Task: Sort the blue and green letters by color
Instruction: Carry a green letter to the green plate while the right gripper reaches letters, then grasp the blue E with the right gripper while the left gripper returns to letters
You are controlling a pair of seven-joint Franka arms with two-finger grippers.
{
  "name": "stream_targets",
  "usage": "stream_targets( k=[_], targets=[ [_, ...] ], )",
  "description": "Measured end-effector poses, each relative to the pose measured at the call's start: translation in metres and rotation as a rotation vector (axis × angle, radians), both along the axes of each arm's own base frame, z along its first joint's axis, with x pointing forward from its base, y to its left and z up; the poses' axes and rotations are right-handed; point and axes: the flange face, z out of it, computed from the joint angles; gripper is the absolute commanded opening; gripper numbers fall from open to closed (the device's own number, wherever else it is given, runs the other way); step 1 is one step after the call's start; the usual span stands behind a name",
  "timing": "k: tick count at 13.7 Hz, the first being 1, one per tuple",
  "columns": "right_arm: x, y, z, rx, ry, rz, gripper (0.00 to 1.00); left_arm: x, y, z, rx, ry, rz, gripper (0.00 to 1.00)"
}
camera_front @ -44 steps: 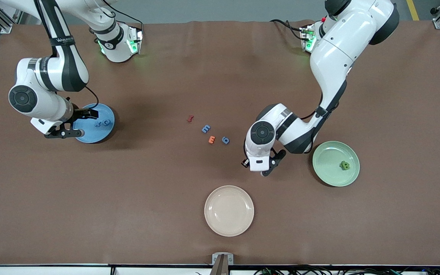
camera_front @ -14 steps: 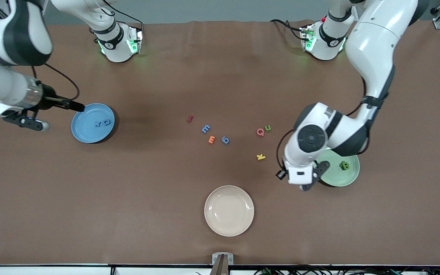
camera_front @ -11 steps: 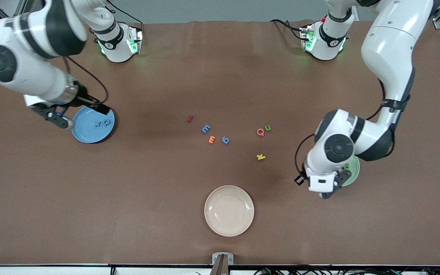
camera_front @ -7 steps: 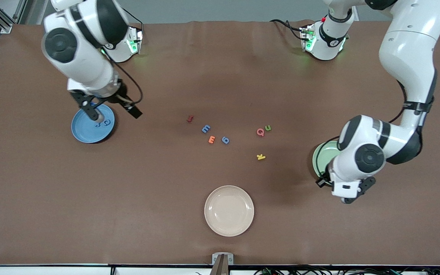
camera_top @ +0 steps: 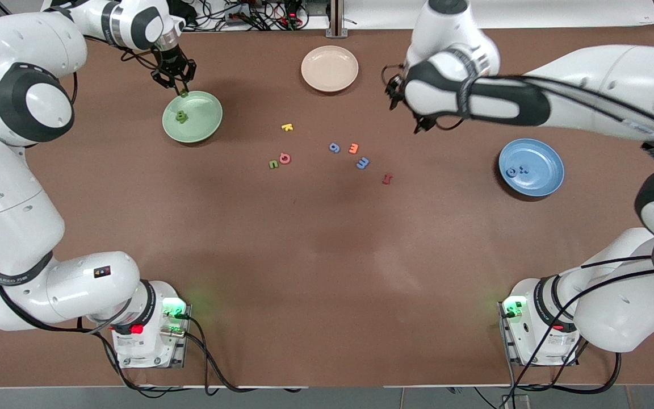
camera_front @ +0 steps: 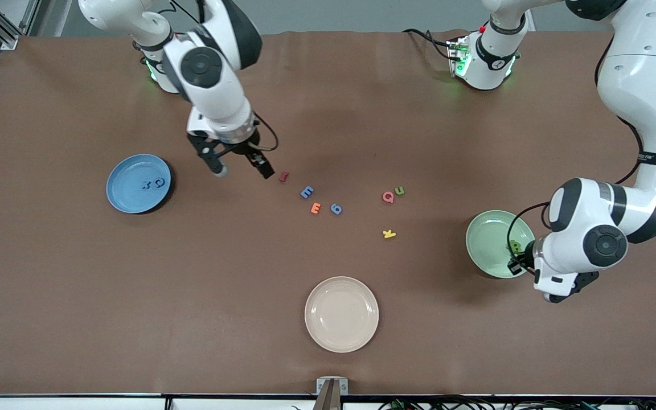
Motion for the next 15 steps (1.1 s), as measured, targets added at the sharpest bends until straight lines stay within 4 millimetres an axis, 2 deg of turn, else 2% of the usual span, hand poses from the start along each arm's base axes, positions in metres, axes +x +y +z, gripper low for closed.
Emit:
stream_targets(
  k=[2,4,5,8,11,15],
  targets=[
    [-0.011,0.022,-0.034,-0.018,-0.005,0.034,0.94,-0.008,0.006,-0.016,0.006,-0.002,-0.014,0.0],
    [-0.014,0.039,-0.061,-0.037,-0.01,0.073,0.79,-0.016,0.011,-0.033,0.01,-0.012,-0.029,0.0],
    [-0.015,0.047,-0.073,-0.049,-0.01,0.107,0.75,-0.02,0.012,-0.038,0.006,-0.015,-0.031,0.0],
    [-0.007,0.065,-0.1,-0.079,-0.008,0.208,0.72,-0.029,0.014,-0.041,0.005,-0.013,-0.034,0.0],
    [0.004,0.078,-0.123,-0.097,-0.012,0.233,0.72,-0.033,0.014,-0.038,0.011,-0.011,-0.044,0.01],
    [0.01,0.084,-0.161,-0.094,-0.016,0.264,0.71,-0.038,0.021,-0.042,0.01,0.0,-0.039,0.01]
  ],
)
